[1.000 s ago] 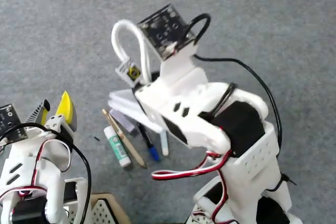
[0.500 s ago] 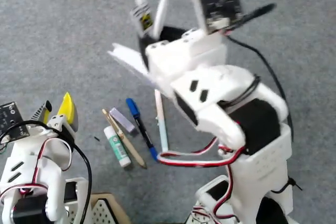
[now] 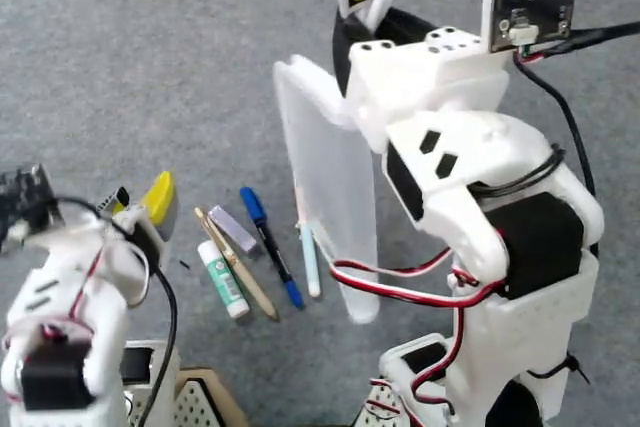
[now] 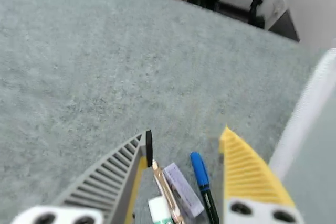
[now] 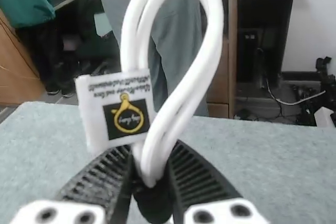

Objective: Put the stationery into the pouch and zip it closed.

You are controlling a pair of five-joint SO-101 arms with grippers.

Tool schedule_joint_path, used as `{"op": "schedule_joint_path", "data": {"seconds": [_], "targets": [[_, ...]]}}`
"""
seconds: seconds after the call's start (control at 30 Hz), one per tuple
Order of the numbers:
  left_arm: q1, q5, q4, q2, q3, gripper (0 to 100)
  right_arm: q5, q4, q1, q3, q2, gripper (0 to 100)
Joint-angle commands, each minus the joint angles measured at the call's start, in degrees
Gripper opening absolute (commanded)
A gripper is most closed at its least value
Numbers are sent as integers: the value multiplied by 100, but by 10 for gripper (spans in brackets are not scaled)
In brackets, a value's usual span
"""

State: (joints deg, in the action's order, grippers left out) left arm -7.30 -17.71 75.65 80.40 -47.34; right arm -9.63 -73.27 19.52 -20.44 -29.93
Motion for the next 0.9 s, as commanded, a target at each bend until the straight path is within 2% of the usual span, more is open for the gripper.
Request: {"op": "schedule_joint_path", "data": {"seconds": [0.0, 0.17, 0.37, 0.47, 0.63, 0.7, 0.87], "targets": [[101, -53, 369, -1196, 1112, 267, -53, -246, -79, -268, -136, 11], [347, -53, 1020, -2338, 2589, 271, -62, -756, -273, -251, -145, 11], [1877, -185, 1864, -2699, 3802, 272, -62, -1011, -281, -215, -145, 11], [2440, -193, 1978, -2699, 3960, 272, -62, -1002, -281, -110, -145, 11], [2958, -193, 1978, -2699, 4136, 272, -70, -897, -246, 418, -145, 11], [3046, -193, 1978, -2699, 4207, 272, -70, -774, -220, 611, -145, 11], [3064, -211, 2013, -2655, 4171, 272, -70, -334, 360, 690, -136, 11]]}}
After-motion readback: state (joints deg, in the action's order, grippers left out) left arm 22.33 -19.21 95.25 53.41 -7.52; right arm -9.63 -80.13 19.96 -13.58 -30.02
